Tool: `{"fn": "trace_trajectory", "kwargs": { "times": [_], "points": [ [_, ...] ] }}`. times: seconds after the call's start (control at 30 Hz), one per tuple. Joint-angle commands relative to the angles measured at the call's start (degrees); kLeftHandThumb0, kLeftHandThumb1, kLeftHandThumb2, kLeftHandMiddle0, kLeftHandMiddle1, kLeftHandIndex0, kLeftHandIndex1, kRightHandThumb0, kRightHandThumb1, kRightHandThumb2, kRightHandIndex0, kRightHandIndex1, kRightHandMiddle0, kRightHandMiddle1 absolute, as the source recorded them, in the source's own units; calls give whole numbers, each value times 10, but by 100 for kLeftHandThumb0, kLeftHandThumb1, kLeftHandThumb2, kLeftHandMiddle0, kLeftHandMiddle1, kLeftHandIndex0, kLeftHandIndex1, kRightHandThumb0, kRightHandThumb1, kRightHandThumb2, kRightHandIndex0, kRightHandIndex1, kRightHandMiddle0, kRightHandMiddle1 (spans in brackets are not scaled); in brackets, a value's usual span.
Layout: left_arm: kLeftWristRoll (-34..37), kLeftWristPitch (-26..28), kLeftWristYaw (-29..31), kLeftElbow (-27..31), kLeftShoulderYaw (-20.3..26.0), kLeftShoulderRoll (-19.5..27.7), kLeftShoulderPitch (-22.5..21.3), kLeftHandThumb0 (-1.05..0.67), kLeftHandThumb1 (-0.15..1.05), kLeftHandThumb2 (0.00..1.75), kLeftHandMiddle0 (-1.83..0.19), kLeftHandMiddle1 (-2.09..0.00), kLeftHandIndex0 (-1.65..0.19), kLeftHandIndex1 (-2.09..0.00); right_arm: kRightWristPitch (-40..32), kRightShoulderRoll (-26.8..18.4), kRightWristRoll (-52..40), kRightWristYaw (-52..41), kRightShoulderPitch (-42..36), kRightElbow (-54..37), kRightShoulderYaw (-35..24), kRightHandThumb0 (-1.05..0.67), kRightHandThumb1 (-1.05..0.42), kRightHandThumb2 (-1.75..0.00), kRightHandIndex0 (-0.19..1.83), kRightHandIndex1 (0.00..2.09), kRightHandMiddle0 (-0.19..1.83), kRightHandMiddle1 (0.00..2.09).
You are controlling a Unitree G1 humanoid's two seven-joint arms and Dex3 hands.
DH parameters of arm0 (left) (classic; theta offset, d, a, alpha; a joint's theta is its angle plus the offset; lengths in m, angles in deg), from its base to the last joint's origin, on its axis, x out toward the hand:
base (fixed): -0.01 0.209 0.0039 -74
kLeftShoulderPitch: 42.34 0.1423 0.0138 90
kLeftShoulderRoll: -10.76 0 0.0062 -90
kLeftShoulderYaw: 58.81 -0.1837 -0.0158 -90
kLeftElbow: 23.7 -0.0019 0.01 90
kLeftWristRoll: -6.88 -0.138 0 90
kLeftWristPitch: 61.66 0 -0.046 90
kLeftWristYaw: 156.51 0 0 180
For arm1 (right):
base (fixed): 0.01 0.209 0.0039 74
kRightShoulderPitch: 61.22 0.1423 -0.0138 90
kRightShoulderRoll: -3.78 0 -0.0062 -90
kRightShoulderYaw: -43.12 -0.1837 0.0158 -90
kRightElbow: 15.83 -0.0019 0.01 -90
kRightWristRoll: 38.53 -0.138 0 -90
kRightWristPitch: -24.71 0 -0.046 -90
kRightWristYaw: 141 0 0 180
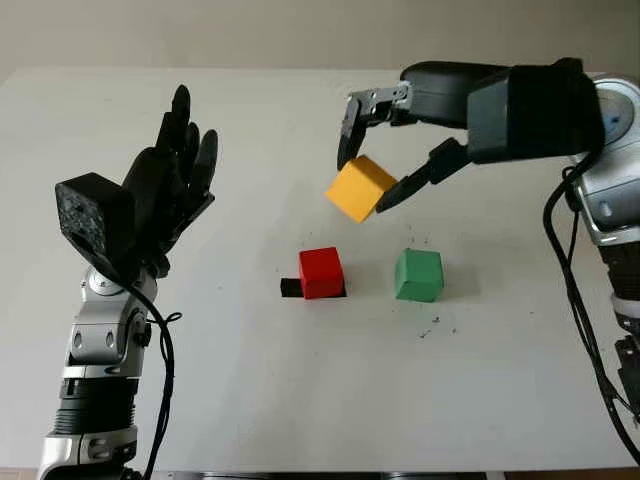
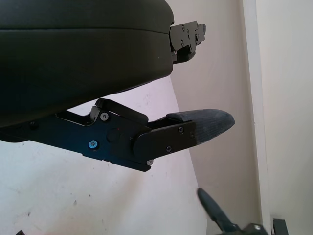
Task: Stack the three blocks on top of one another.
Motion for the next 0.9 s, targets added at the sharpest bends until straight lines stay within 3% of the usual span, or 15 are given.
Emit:
{"fn": "trace_trajectory", "kwargs": {
  "times": [0.0,0.17,0.4,0.87],
  "points": [
    [2,3,-2,16,0,1,-1,-66,105,66,19,0,19,0,0,7,7,-7,19,-13,8,-36,-95,-5,26,5,28,164],
    [5,7,-7,22,1,-6,1,-70,105,68,19,0,19,0,1,32,3,-28,24,-9,18,-37,-96,-6,26,5,28,166],
    [4,11,-14,31,0,-13,7,-71,105,68,19,0,19,0,-37,65,-22,5,-29,-16,-9,-41,-96,-6,23,4,25,166],
    [2,6,-15,26,-1,-17,8,-71,105,64,19,0,19,0,-83,87,-61,69,-109,-24,-42,-45,-98,-5,20,4,21,163]
  ]
}}
